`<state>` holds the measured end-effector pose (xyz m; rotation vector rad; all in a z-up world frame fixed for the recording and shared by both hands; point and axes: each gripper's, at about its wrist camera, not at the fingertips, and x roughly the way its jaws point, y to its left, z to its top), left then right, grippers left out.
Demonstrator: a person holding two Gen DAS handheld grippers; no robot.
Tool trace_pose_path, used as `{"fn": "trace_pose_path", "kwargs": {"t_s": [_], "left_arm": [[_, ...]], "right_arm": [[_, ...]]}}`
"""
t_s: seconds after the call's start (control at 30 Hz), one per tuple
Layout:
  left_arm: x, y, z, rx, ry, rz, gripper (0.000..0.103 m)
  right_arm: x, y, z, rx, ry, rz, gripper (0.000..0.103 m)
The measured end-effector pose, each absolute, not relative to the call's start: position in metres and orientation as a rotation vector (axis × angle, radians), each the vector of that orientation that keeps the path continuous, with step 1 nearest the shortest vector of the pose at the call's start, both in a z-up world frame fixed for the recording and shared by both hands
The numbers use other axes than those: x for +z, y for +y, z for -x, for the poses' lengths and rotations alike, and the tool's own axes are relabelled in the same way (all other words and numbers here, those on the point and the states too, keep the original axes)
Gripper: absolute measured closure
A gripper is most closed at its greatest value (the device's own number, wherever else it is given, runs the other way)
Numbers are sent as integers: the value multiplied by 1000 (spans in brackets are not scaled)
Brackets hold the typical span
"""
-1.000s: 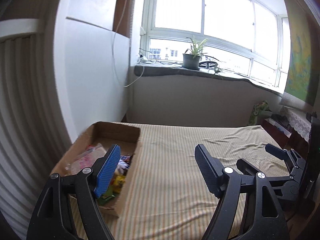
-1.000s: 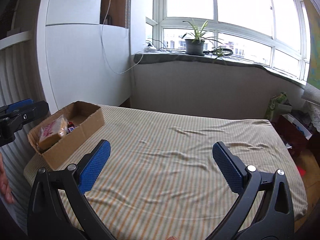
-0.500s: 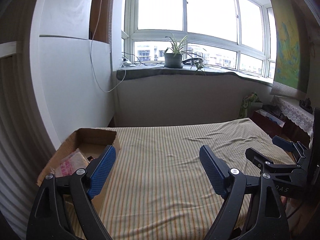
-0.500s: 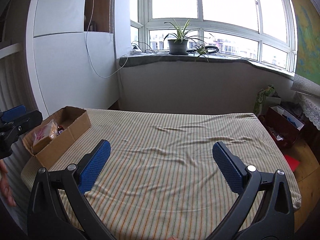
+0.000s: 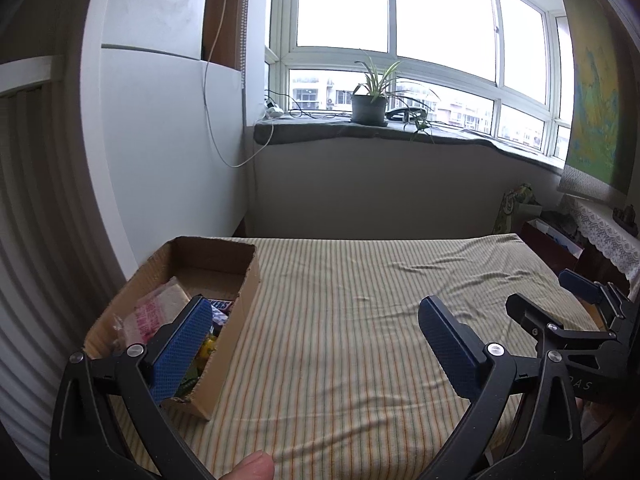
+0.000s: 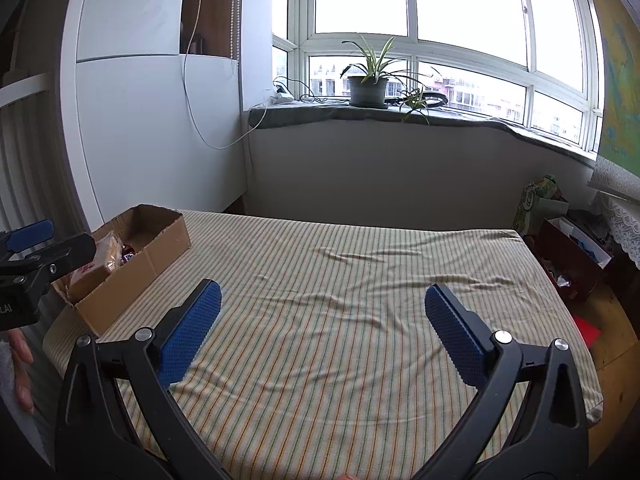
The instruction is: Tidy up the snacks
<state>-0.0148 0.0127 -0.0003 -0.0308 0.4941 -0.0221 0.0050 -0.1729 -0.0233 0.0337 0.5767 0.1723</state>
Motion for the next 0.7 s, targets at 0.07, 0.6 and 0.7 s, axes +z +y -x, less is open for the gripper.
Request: {"fn": "trace_pose_path", "kwargs": {"t_s": [0.07,0.6,0.7], "left_arm": [[-3,15,14,-42,501,51,0],[-15,6,8,-51,542,50,0],[-17,3,7,-55,548,45,0]], "right_arm": [[-24,-171,-6,174,582,-32,0],[-30,-177,-12,171,606,-31,0],[-31,-178,-11,169,605,-34,0]]}}
